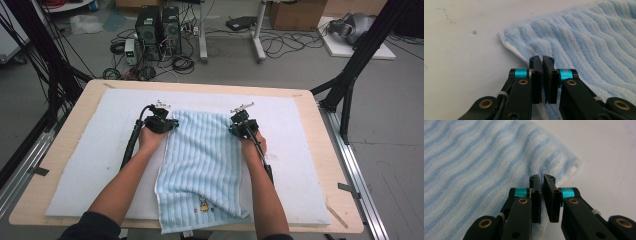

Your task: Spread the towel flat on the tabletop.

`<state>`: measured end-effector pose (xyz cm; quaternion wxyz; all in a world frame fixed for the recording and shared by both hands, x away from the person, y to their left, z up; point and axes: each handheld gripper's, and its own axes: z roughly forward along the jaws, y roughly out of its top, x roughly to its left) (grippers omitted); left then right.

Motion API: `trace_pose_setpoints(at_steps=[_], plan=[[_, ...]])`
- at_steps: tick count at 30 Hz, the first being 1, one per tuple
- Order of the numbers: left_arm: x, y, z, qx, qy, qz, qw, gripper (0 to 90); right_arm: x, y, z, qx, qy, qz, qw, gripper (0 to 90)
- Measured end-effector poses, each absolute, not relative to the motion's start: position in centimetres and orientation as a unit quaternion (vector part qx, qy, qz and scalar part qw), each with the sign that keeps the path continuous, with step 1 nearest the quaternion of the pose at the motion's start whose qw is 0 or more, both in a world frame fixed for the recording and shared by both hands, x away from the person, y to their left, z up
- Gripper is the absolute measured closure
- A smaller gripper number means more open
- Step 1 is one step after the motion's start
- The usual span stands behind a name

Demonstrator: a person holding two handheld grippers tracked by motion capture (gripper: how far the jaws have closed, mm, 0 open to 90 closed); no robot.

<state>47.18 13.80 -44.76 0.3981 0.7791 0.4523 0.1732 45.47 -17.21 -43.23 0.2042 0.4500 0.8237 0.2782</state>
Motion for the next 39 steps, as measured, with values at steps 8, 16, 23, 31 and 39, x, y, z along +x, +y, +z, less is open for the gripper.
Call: trace_pose_setpoints(at_steps=[8,16,23,31,39], plan=[[48.9,13.3,-44.5,0.749,0.469,0.219,0.414,81.6,48.5,-16.7,-42.6,0.470,0.787,0.300,0.263,82.7],[47.2,15.1,-44.4,0.749,0.490,0.184,0.407,50.0,47.4,-18.8,-42.0,0.486,0.773,0.327,0.245,66.6],[45.9,14.2,-44.9,0.779,0.453,0.185,0.392,71.0,45.7,-19.3,-43.5,0.463,0.803,0.316,0.201,71.0],[48.1,13.6,-44.8,0.764,0.476,0.198,0.388,87.7,46.9,-18.5,-44.1,0.465,0.800,0.303,0.230,86.4],[48.4,13.6,-44.7,0.759,0.490,0.199,0.380,56.7,47.6,-18.8,-44.7,0.502,0.759,0.328,0.252,77.8]])
